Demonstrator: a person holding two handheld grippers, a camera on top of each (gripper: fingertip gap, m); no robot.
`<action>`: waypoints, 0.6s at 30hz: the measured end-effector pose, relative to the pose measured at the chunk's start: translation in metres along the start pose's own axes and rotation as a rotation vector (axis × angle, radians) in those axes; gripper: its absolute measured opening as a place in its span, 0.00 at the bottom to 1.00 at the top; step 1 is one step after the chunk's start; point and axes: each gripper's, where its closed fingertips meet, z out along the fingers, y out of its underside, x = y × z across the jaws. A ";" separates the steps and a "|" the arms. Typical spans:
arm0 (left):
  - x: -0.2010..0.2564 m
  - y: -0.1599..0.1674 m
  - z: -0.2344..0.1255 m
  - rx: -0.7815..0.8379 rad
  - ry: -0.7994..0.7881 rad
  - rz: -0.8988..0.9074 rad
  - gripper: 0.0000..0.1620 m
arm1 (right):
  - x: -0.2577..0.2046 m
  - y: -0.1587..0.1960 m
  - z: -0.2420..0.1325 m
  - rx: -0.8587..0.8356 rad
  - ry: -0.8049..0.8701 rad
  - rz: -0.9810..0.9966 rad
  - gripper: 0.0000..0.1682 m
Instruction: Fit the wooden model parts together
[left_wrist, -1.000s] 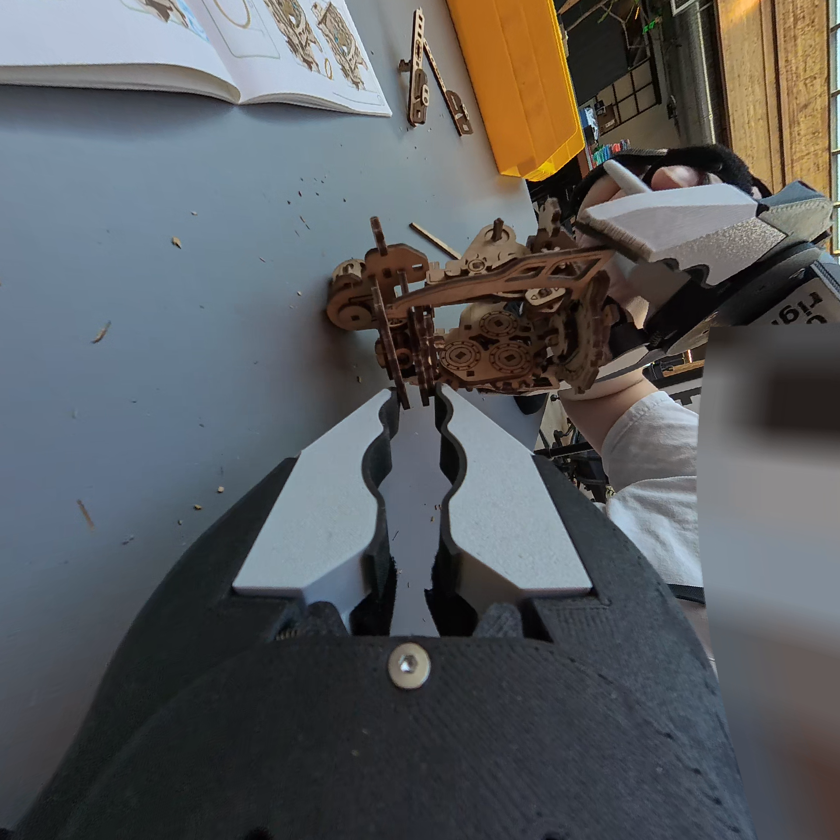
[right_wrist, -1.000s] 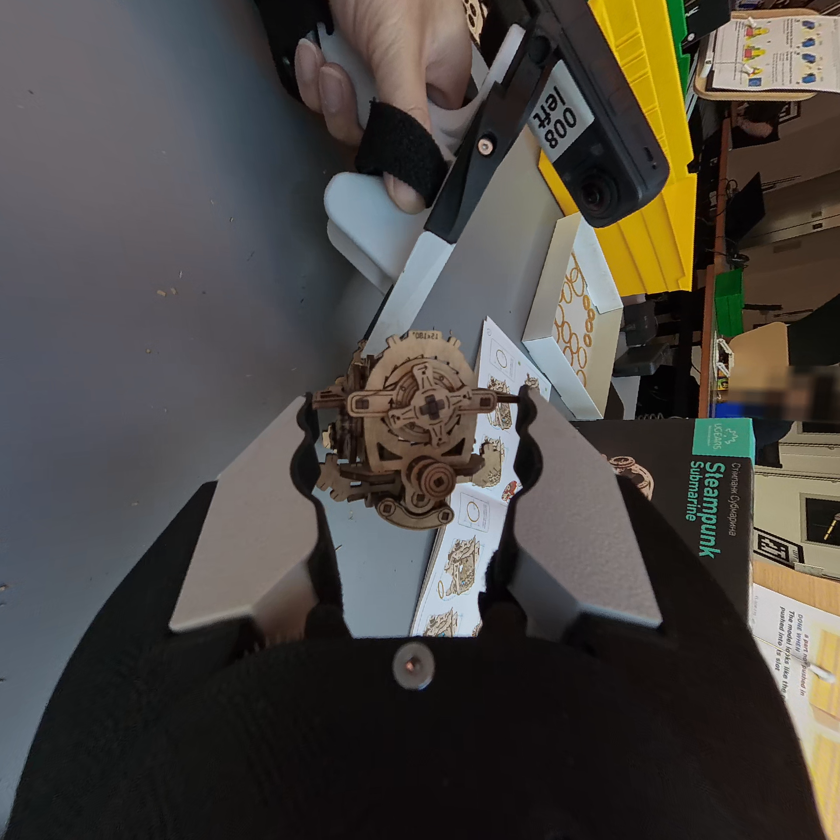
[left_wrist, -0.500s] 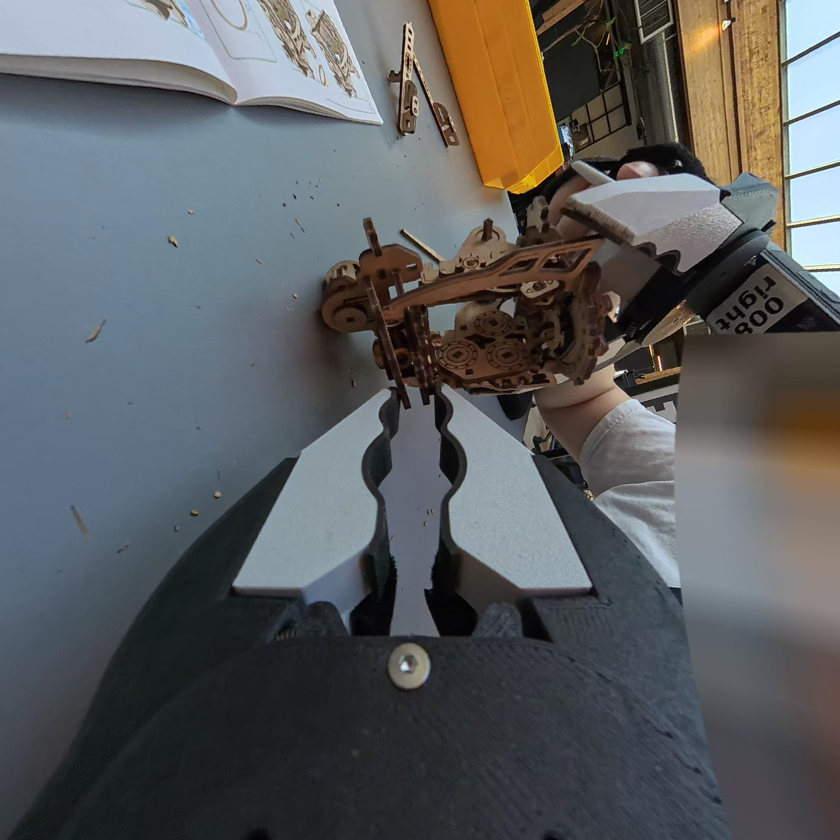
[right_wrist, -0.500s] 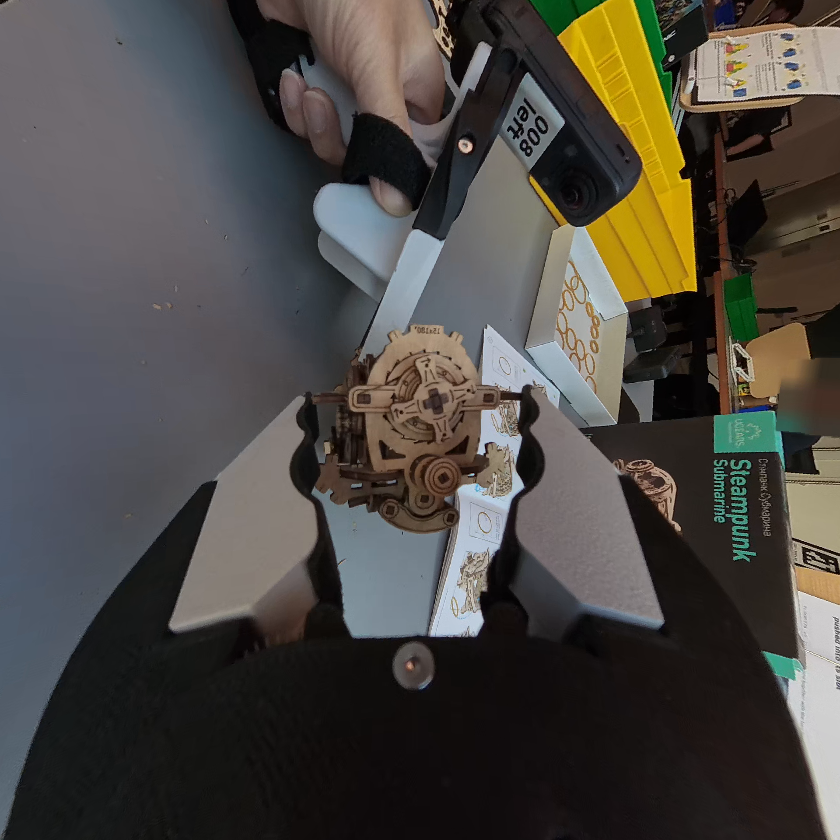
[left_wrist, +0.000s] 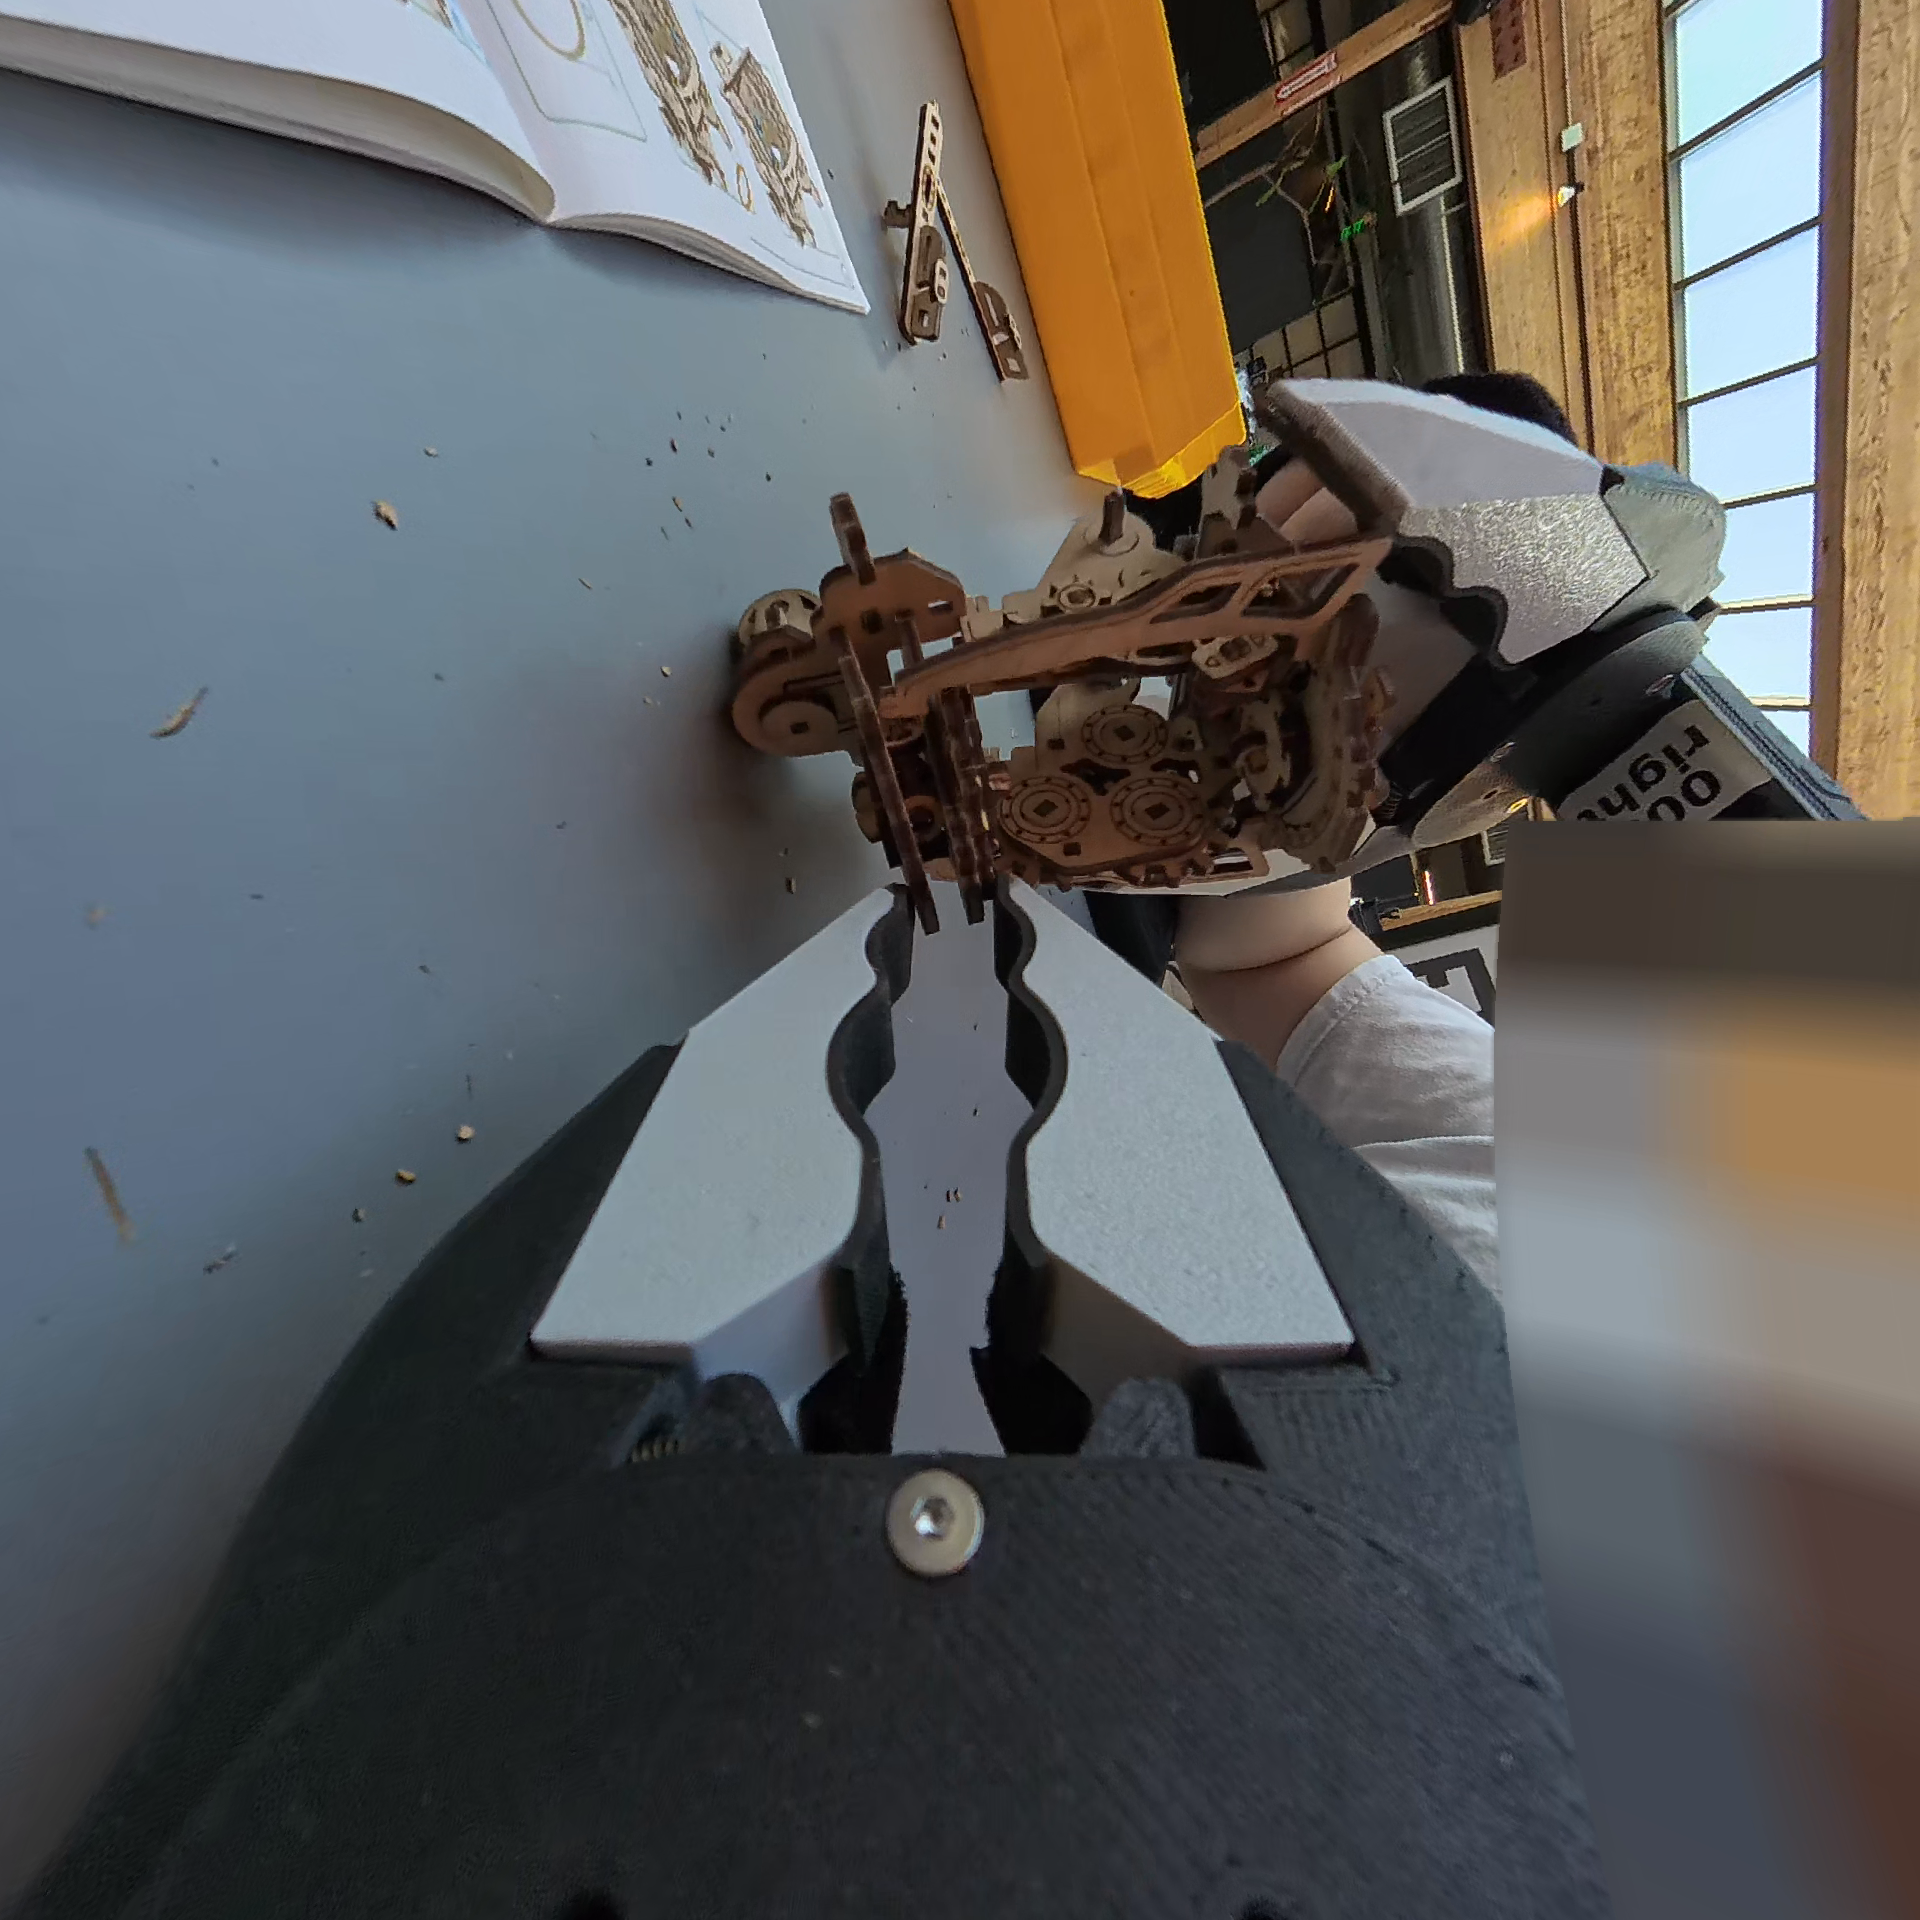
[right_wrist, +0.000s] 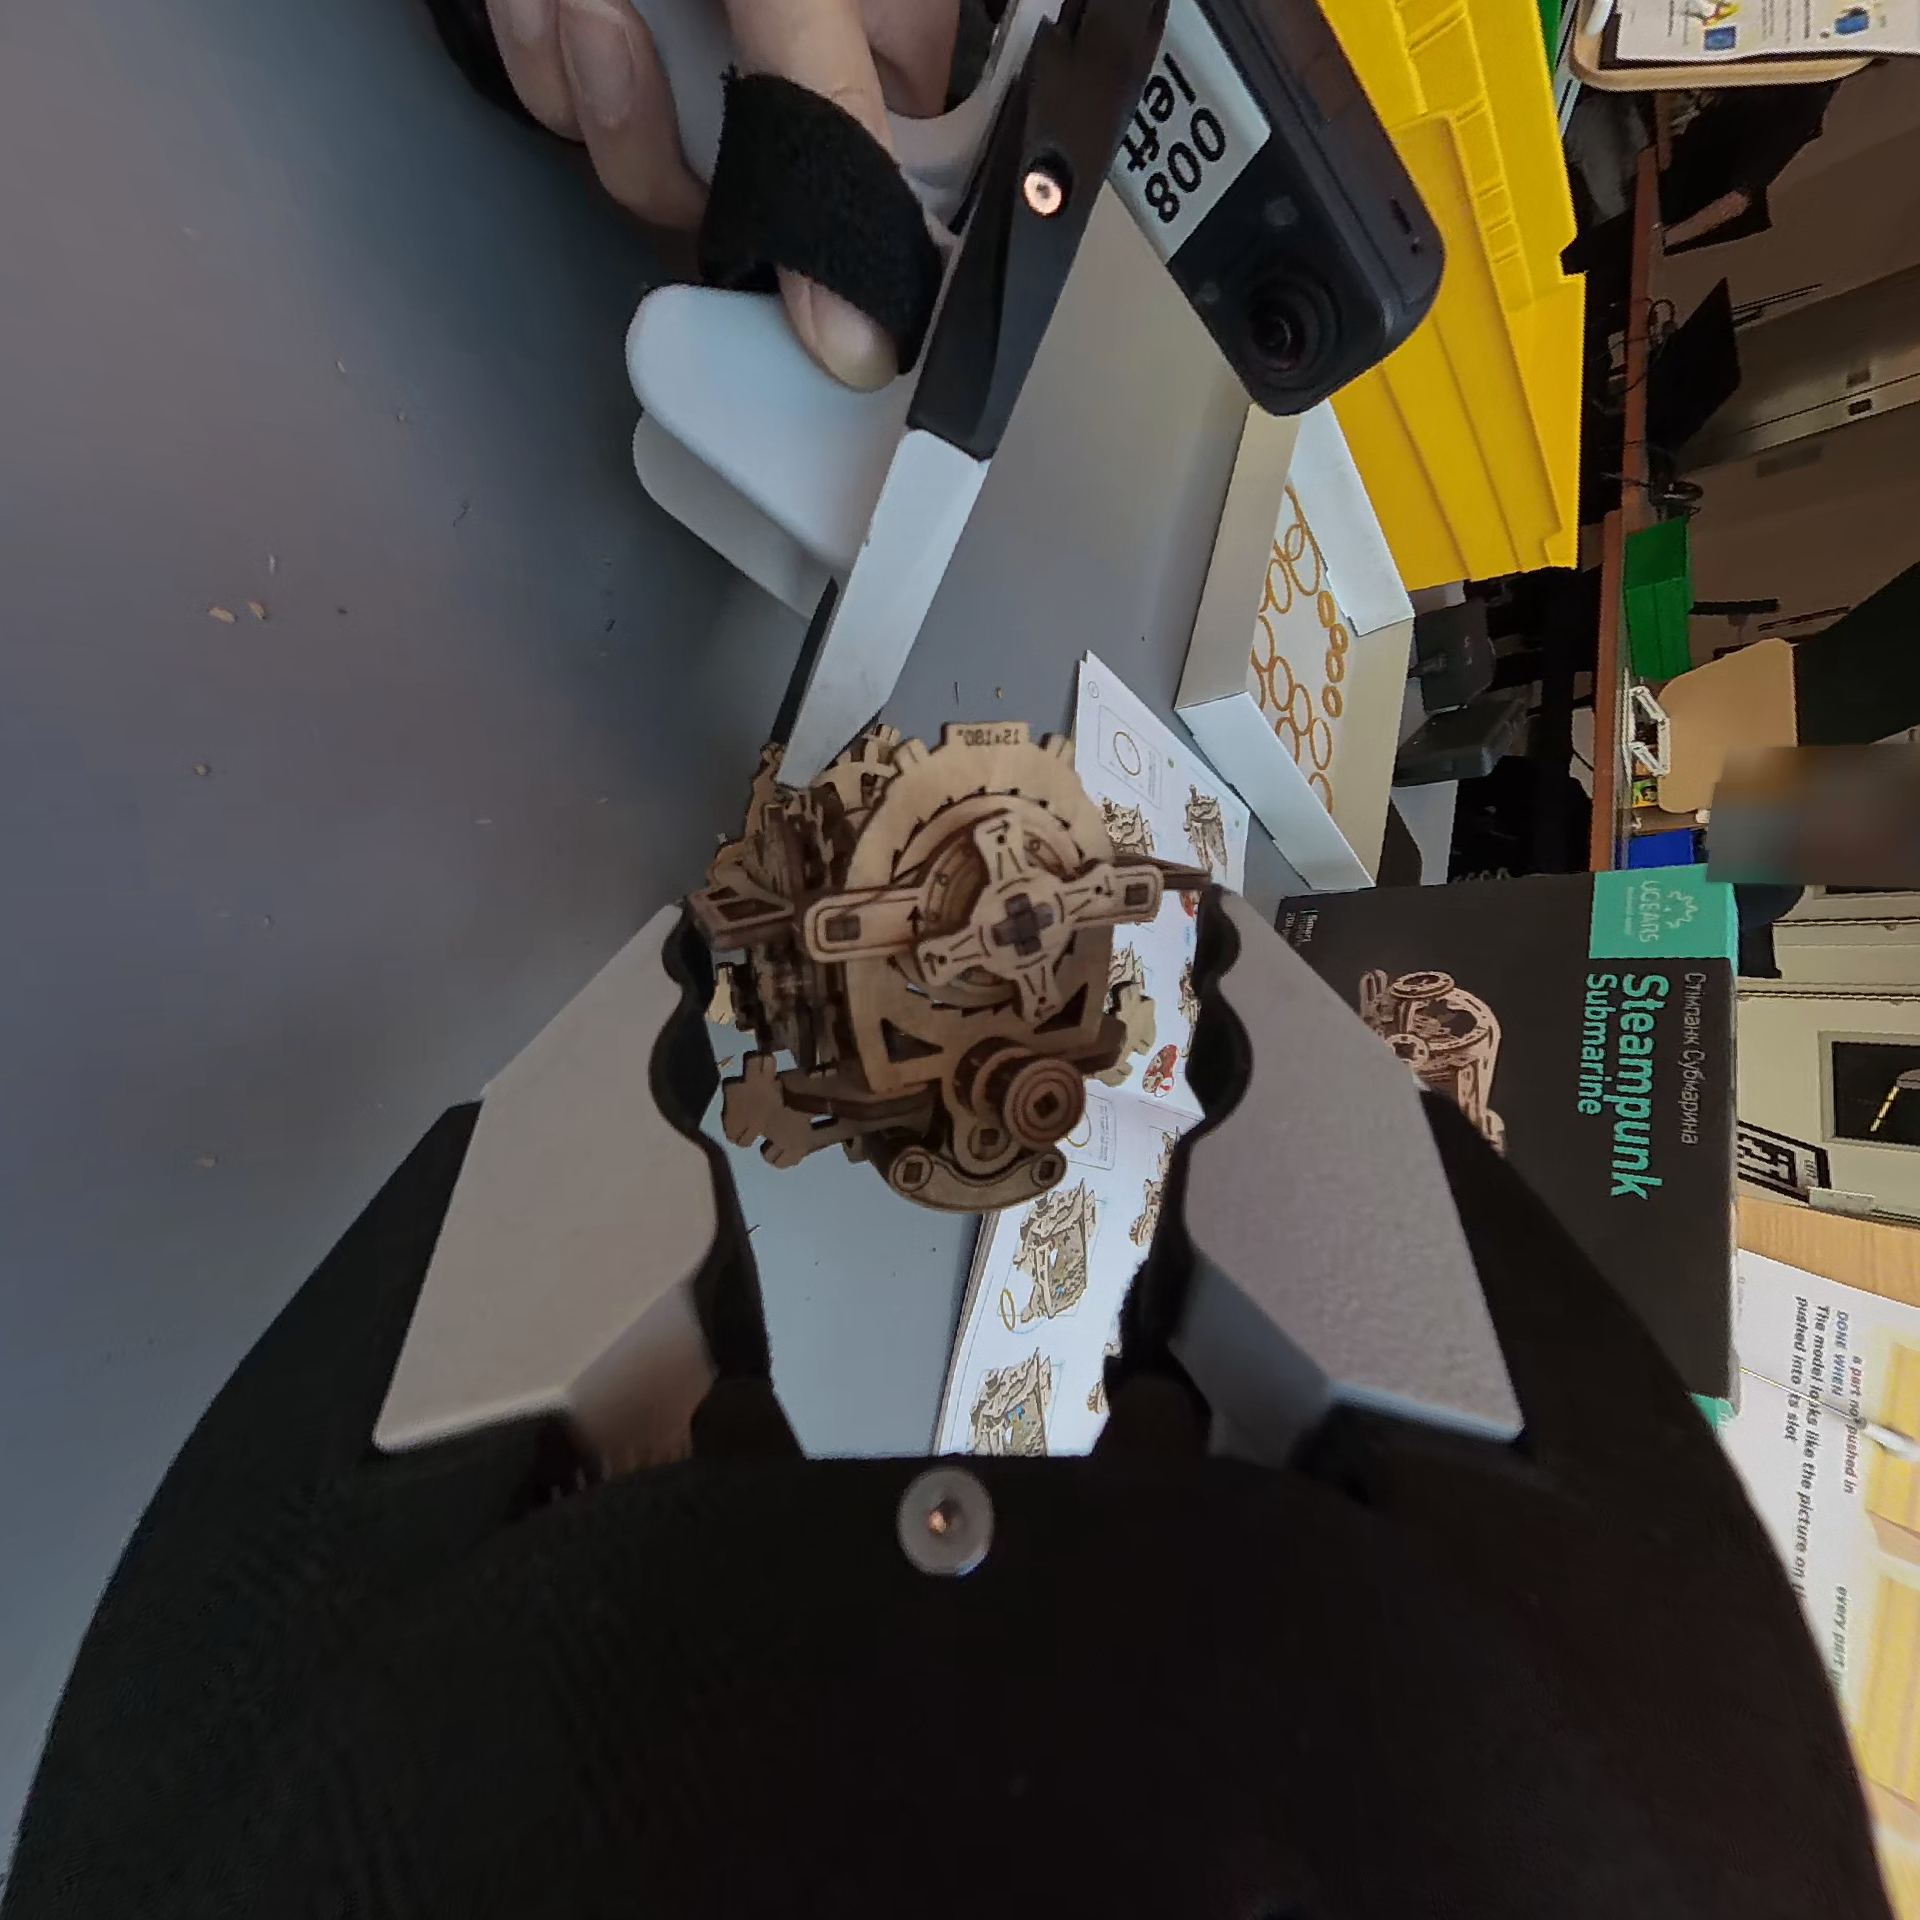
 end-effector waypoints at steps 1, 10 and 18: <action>0.000 0.000 0.000 0.004 0.003 -0.006 0.08 | -0.001 0.001 0.001 -0.008 -0.008 0.007 0.55; 0.000 0.000 0.000 0.045 0.032 -0.049 0.08 | 0.000 0.004 0.003 -0.024 0.005 0.038 0.56; 0.003 0.001 0.003 0.065 0.074 -0.091 0.08 | 0.000 0.008 0.001 -0.037 0.011 0.067 0.58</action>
